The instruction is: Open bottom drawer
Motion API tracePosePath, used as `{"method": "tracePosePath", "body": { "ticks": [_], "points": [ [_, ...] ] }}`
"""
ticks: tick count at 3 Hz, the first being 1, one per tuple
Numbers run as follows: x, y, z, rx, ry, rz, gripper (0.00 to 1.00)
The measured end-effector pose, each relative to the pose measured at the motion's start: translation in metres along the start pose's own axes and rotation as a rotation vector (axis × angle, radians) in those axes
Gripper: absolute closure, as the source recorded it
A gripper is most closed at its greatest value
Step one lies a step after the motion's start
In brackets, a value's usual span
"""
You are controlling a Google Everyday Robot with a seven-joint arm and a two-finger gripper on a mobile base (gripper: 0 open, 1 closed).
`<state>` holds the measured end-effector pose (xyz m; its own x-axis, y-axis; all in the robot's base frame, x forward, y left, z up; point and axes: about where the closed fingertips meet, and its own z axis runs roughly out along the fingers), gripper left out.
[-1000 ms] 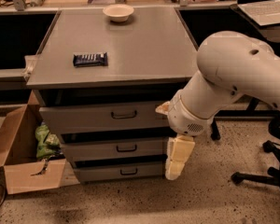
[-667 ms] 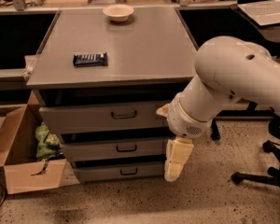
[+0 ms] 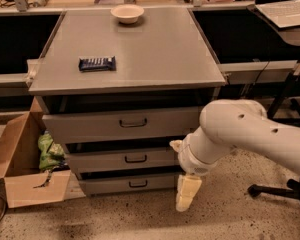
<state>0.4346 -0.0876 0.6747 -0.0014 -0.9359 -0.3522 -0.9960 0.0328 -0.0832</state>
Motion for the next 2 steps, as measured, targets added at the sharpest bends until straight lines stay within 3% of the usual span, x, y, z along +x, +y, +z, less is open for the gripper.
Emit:
{"method": "tracePosePath", "body": {
  "ticks": [2],
  "points": [
    [0.025,0.027,0.066,0.058,-0.043,0.031,0.0]
  ]
}}
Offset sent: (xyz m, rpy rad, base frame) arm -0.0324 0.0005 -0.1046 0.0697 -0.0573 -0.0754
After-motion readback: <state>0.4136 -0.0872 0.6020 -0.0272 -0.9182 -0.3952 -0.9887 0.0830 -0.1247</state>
